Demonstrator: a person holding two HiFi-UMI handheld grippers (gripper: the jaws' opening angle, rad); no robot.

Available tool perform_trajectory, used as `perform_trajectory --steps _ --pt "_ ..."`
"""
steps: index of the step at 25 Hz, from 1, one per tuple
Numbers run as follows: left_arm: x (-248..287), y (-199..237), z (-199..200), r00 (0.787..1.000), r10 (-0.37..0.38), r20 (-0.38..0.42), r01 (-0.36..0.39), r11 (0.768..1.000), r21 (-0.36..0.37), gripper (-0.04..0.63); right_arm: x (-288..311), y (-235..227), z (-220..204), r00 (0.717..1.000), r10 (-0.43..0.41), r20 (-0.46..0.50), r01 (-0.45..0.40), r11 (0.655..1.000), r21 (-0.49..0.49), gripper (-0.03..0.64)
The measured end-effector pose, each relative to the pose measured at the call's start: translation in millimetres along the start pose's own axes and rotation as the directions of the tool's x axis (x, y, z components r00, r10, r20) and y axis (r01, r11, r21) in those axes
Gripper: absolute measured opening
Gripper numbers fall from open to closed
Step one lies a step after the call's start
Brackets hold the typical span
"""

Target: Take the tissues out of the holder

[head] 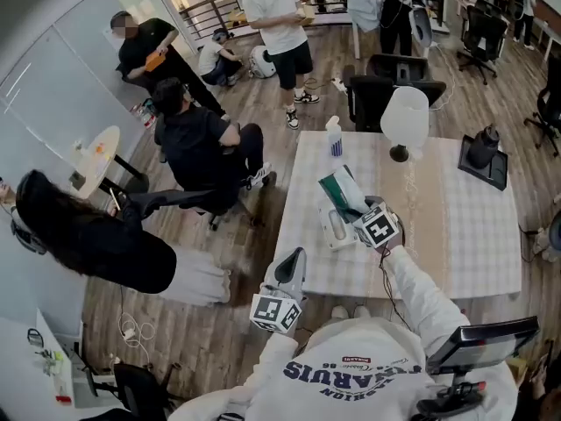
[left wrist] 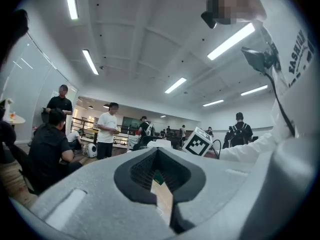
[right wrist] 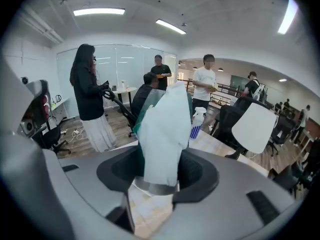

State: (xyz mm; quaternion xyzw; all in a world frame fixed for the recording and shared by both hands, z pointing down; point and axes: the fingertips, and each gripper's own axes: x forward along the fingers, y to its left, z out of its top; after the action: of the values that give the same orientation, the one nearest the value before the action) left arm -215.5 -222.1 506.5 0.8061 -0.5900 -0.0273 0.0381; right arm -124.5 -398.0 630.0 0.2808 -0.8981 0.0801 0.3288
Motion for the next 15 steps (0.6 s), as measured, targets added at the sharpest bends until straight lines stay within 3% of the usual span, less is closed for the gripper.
perform_trajectory --steps 7,15 --pt "32.3 -30.3 4.4 0.993 -0.117 0.015 0.117 0.993 0.012 0.005 -43.2 -26.6 -12.5 0.999 -0.054 0.004 0.054 0.998 0.026 0.21" --pt "56.8 -53.1 -14.5 0.976 -0.216 -0.037 0.216 0.976 -0.021 0.005 -81.9 -69.1 -49.8 0.988 -0.152 -0.024 0.154 0.981 0.115 0.21"
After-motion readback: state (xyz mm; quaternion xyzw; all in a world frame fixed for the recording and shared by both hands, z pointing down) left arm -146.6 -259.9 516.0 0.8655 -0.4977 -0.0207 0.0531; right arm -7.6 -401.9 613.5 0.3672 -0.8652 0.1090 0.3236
